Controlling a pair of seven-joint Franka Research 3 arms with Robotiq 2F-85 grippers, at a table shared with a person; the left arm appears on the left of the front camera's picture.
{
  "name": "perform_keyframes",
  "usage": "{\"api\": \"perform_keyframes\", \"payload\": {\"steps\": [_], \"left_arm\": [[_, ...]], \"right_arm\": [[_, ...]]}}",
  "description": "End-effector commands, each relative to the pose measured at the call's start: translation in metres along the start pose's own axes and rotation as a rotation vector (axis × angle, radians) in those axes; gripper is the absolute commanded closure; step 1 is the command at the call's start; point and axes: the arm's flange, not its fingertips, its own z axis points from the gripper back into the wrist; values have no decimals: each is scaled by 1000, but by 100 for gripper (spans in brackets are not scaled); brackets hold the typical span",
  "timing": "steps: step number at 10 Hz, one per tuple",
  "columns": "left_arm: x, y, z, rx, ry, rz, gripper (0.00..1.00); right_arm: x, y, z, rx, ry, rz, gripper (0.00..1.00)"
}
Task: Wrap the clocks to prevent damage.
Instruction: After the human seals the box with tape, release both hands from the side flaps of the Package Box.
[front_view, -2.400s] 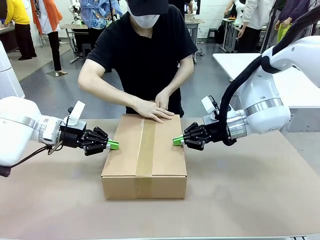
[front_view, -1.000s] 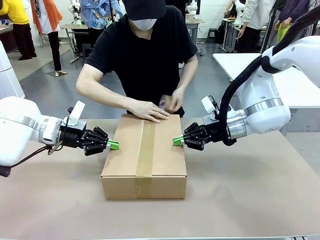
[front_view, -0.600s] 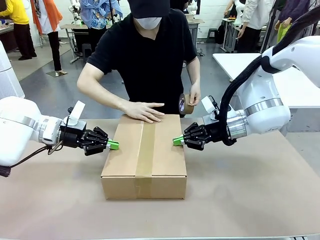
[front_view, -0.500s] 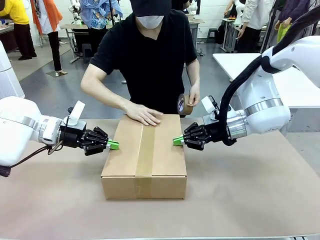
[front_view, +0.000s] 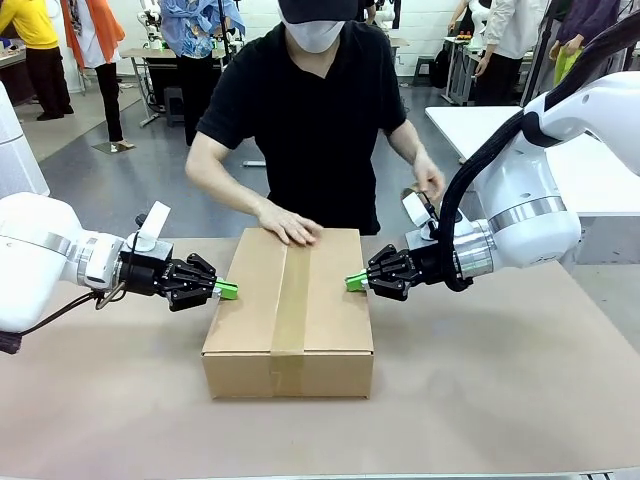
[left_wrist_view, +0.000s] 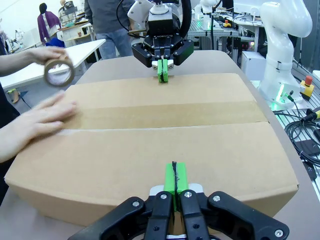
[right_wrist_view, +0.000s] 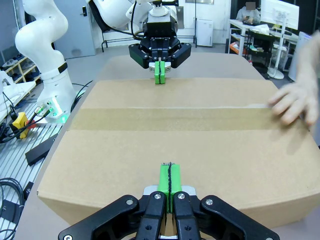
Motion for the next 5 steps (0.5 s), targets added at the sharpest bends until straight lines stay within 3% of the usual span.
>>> {"api": "perform_keyframes", "payload": {"steps": [1, 5], "left_arm": [[-1, 0, -1, 2, 7, 0, 100], [-1, 0, -1, 2, 7, 0, 100]], "right_arm": [[-2, 1, -2, 0, 6, -3, 99], [-2, 1, -2, 0, 6, -3, 99]]}}
